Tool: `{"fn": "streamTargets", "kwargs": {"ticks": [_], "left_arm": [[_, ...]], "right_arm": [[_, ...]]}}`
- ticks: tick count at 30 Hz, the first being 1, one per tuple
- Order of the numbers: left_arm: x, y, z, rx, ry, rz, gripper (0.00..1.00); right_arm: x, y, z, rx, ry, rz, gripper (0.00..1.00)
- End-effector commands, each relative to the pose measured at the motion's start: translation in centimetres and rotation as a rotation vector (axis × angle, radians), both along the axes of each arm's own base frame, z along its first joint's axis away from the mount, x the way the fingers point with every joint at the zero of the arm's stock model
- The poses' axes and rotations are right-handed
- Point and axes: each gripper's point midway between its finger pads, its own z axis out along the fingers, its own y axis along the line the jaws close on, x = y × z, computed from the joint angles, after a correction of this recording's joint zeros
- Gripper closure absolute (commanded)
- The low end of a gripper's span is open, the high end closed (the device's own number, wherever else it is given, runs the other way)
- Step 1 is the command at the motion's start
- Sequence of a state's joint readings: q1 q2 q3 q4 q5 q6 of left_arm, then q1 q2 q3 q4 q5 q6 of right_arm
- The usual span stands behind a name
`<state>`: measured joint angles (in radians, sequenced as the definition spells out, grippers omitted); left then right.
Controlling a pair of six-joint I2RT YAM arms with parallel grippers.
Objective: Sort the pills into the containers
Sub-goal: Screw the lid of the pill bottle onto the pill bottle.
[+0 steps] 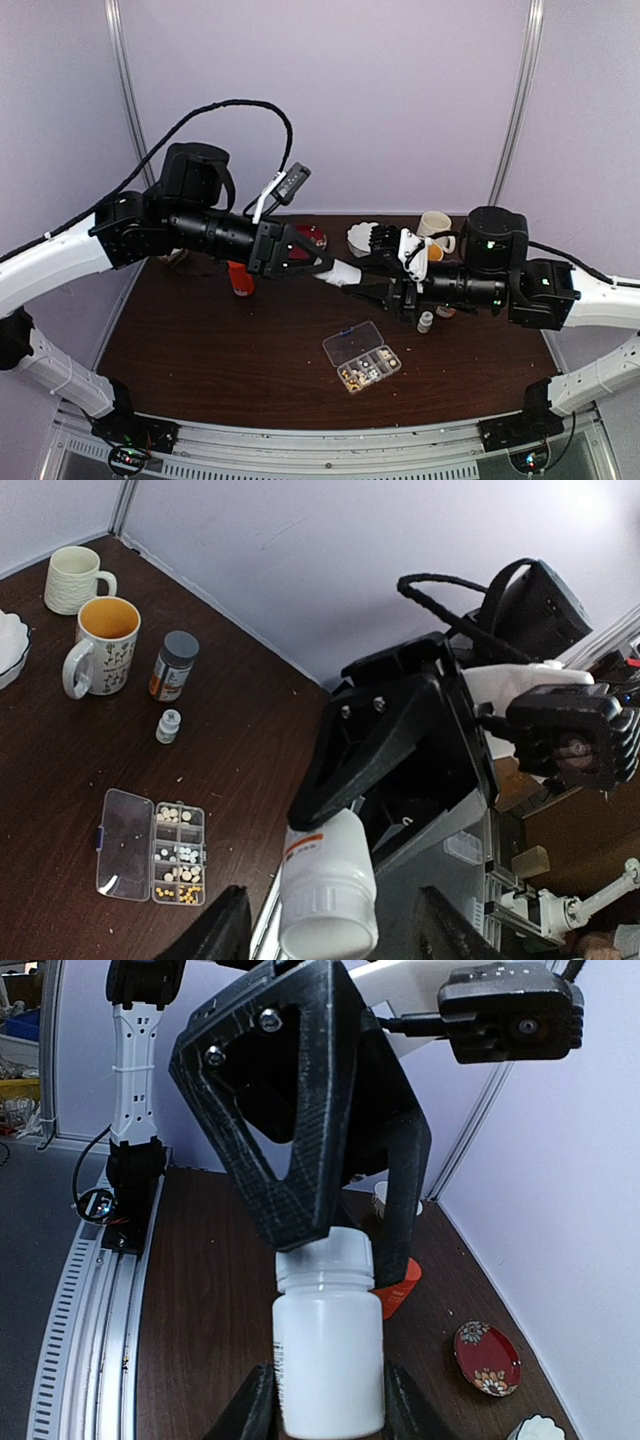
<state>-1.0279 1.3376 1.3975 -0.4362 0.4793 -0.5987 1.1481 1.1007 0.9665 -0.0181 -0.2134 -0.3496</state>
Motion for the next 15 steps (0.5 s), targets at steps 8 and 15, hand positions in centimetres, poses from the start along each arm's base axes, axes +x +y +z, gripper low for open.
{"fn": "streamTargets", "kwargs": {"ticks": [8,15], "left_arm": [[-0.50,0.49,1.51,-0.038,0.018,-0.017,0.53],[-0.80,0.17,1.21,-0.031,-0.002,-0.056,0.80]], "right_arm": [[0.71,0.10,1.89,0.014,-0.039,-0.041,1.00],[0.13,0.49,1.80,0.004,-0.016,-0.003,1.00]]}}
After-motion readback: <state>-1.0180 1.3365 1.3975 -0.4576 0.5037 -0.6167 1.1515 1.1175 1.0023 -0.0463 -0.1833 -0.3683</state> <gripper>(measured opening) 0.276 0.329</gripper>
